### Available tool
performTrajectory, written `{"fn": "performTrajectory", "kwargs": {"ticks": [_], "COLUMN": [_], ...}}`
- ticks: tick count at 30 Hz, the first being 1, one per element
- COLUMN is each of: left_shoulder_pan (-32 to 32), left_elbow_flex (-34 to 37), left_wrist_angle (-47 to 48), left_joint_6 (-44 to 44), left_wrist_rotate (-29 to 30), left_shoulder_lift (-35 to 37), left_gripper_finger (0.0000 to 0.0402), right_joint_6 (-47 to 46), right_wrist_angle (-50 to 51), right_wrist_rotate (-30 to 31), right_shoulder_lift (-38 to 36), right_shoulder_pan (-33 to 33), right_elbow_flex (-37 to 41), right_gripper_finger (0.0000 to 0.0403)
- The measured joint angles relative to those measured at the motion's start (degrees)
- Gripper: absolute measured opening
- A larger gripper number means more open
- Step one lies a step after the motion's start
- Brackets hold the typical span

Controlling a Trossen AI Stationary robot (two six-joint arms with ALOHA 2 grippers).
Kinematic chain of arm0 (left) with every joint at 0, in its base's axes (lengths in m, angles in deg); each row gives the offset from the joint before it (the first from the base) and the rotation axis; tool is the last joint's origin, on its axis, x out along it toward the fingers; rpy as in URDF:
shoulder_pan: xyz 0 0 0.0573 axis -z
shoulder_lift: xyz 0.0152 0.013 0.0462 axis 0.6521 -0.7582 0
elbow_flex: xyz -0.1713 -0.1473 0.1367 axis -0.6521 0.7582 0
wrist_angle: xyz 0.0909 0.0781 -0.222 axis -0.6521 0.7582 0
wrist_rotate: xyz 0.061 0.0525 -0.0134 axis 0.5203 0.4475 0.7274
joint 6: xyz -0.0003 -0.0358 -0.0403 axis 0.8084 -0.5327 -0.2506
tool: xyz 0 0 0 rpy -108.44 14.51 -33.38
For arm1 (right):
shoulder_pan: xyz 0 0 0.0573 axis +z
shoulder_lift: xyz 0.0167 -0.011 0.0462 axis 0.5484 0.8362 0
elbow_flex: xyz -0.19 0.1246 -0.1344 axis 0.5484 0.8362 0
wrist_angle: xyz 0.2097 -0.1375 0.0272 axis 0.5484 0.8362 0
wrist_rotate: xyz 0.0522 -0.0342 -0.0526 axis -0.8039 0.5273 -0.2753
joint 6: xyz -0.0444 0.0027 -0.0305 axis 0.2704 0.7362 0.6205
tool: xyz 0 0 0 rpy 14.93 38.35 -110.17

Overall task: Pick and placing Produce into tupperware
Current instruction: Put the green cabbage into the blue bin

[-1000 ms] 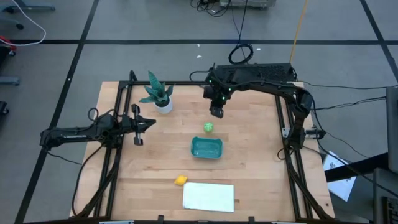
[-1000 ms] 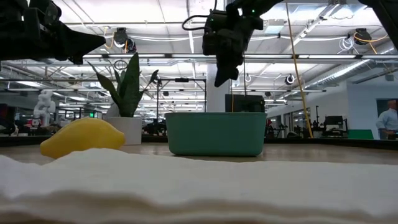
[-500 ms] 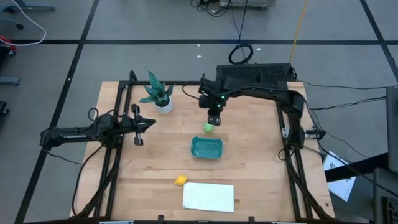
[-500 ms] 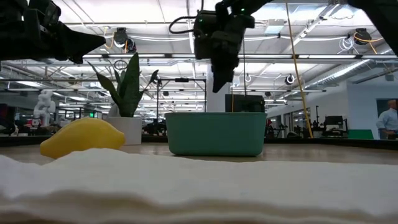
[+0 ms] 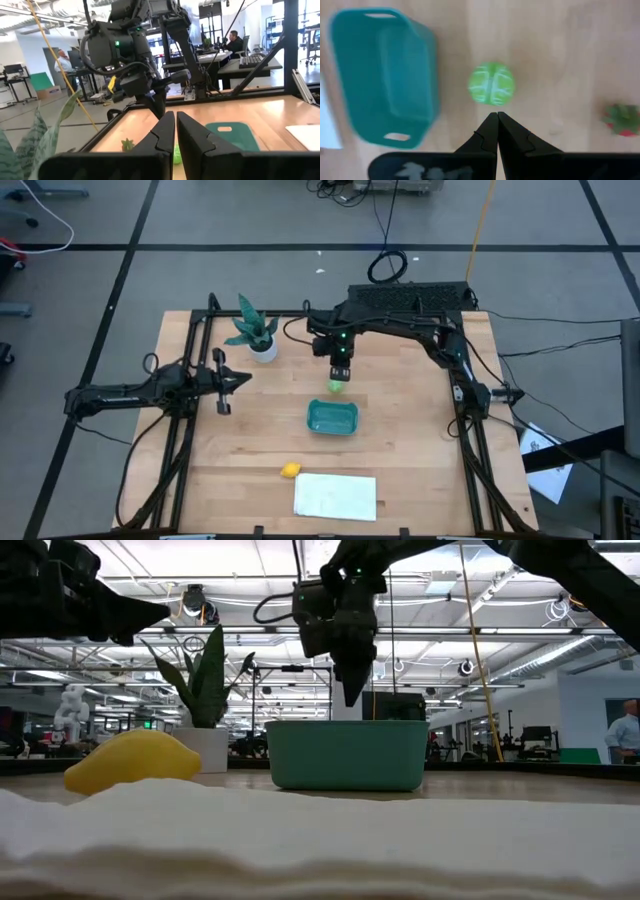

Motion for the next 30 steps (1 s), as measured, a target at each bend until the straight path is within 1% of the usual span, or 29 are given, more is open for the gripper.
{"fn": "performTrajectory", "kwargs": {"ticks": [3,5,10,18,23,30], "left_shoulder_pan": [0.0,0.0,0.0,0.0,0.0,0.0], "left_elbow_flex": [0.0,0.0,0.0,0.0,0.0,0.0], "left_wrist_angle": [0.6,0.6,0.7,0.7,0.7,0.7], "left_joint_6": [0.0,0.0,0.0,0.1,0.1,0.0], "left_wrist_rotate": [0.0,0.0,0.0,0.0,0.0,0.0], "left_shoulder_lift": [0.0,0.0,0.0,0.0,0.0,0.0], "left_gripper_finger": [0.0026,0.0026,0.0026,0.0026,0.0026,0.0026], "right_joint_6": [1.0,2.3,4.5,6.0,5.2,2.0], "right_wrist_angle": [-0.5,-1.1,-4.0,-5.4,-5.2,-2.6], "right_wrist_rotate": [3.4,4.1,4.1,2.4,2.4,2.4], "right_shoulder_lift": [0.0,0.0,0.0,0.0,0.0,0.0], "right_shoulder_pan": [0.4,0.5,0.9,2.7,3.7,3.8], "right_elbow_flex": [0.0,0.0,0.0,0.0,0.0,0.1], "right_gripper_finger": [0.0000,0.0000,0.0000,0.0002,0.0016,0.0054]}}
